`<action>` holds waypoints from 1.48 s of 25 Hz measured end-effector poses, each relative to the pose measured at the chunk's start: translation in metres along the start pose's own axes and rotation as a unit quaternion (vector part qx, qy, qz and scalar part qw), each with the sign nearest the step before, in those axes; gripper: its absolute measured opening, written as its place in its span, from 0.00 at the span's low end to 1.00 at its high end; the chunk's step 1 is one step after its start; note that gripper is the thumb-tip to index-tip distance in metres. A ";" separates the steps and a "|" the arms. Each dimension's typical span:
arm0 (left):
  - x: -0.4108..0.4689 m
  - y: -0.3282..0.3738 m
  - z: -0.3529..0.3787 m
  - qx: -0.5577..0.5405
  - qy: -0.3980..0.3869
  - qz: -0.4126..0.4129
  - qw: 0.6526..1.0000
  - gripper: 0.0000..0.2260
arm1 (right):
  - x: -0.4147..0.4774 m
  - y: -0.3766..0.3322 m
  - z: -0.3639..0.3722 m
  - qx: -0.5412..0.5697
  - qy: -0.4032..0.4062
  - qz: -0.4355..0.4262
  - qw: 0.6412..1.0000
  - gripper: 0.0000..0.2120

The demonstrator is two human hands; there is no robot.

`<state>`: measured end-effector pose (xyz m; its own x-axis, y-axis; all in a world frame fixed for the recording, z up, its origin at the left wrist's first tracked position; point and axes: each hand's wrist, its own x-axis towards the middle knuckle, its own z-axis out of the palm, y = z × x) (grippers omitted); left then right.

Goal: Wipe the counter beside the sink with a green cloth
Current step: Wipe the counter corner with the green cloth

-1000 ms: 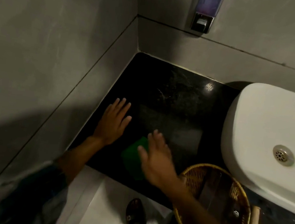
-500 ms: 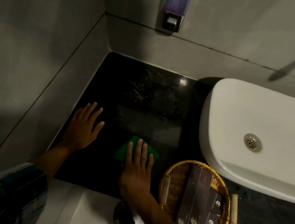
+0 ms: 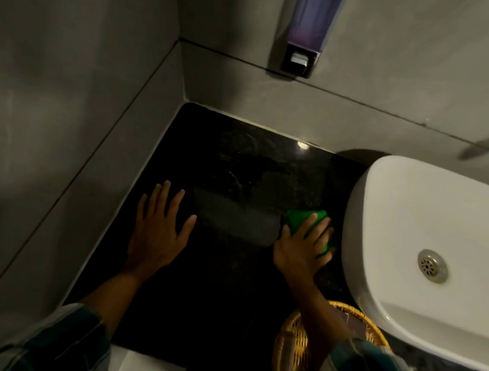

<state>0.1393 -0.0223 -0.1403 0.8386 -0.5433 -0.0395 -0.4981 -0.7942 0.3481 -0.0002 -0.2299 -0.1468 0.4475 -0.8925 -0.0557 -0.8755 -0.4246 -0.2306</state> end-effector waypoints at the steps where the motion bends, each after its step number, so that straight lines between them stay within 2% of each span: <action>1: 0.001 -0.002 0.002 0.004 0.007 0.001 1.000 0.28 | 0.012 -0.006 0.001 0.010 -0.010 -0.008 1.000 0.34; 3: 0.002 -0.007 0.007 0.013 0.018 0.001 1.000 0.29 | 0.028 -0.021 0.006 -0.015 -0.042 -0.062 0.997 0.33; 4: 0.003 -0.010 0.009 0.016 0.019 -0.004 1.000 0.29 | 0.031 -0.034 0.011 -0.030 -0.066 -0.124 0.990 0.32; 7: 0.006 -0.009 0.014 0.028 0.035 -0.009 0.999 0.29 | 0.025 -0.090 0.022 -0.025 -0.115 -0.342 0.932 0.31; 8: 0.006 -0.007 0.016 0.031 0.042 -0.010 0.999 0.29 | 0.027 -0.109 0.024 -0.029 -0.118 -0.389 0.913 0.31; 10: 0.003 -0.009 0.017 0.033 0.048 -0.007 0.998 0.29 | 0.038 -0.138 0.022 -0.059 -0.105 -0.429 0.895 0.31; 11: 0.001 -0.011 0.018 0.030 0.052 -0.002 0.998 0.28 | 0.049 -0.145 0.021 -0.079 -0.092 -0.429 0.895 0.31; 13: 0.003 -0.013 0.026 0.027 0.040 0.009 0.999 0.28 | 0.084 -0.134 0.020 -0.075 -0.094 -0.368 0.922 0.30; 16: 0.003 -0.020 0.021 0.025 0.046 0.006 0.999 0.28 | 0.106 -0.083 0.008 -0.020 -0.067 -0.201 0.977 0.30; 18: 0.004 -0.017 0.021 0.036 0.049 0.003 0.998 0.28 | 0.087 -0.053 0.004 0.021 -0.029 -0.094 0.995 0.30; 19: 0.004 -0.016 0.021 0.037 0.048 -0.001 0.998 0.28 | 0.065 -0.048 0.007 0.012 -0.001 -0.089 0.996 0.30; 21: 0.004 -0.013 0.020 0.040 0.046 -0.007 0.998 0.28 | 0.021 -0.052 0.023 -0.005 0.015 -0.170 0.985 0.30; 24: 0.006 -0.010 0.016 0.046 0.042 -0.007 0.998 0.29 | 0.031 -0.071 0.022 -0.043 -0.075 -0.383 0.920 0.30; 26: 0.007 -0.011 0.014 0.040 0.030 -0.014 0.999 0.29 | 0.052 -0.075 0.008 -0.073 -0.103 -0.422 0.898 0.30; 28: 0.004 -0.010 0.012 0.030 0.018 -0.015 0.999 0.29 | 0.045 -0.067 -0.011 -0.031 -0.099 -0.404 0.909 0.31; 31: 0.001 -0.002 0.002 -0.004 -0.003 -0.011 1.000 0.28 | -0.004 -0.031 -0.057 0.125 -0.105 -0.381 0.910 0.31; 34: -0.001 0.018 -0.023 -0.045 -0.010 -0.046 0.998 0.25 | -0.035 0.048 -0.125 0.228 -0.149 -0.301 0.914 0.21; 37: -0.040 0.070 -0.034 -0.108 0.031 -0.008 0.994 0.19 | -0.072 0.141 -0.186 0.224 -0.163 -0.208 0.938 0.08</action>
<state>0.0781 -0.0467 -0.0820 0.8611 -0.5083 0.0081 -0.4312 -0.7218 0.5413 -0.1892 -0.2539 0.0050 0.8288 -0.5396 -0.1482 -0.4820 -0.5538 -0.6790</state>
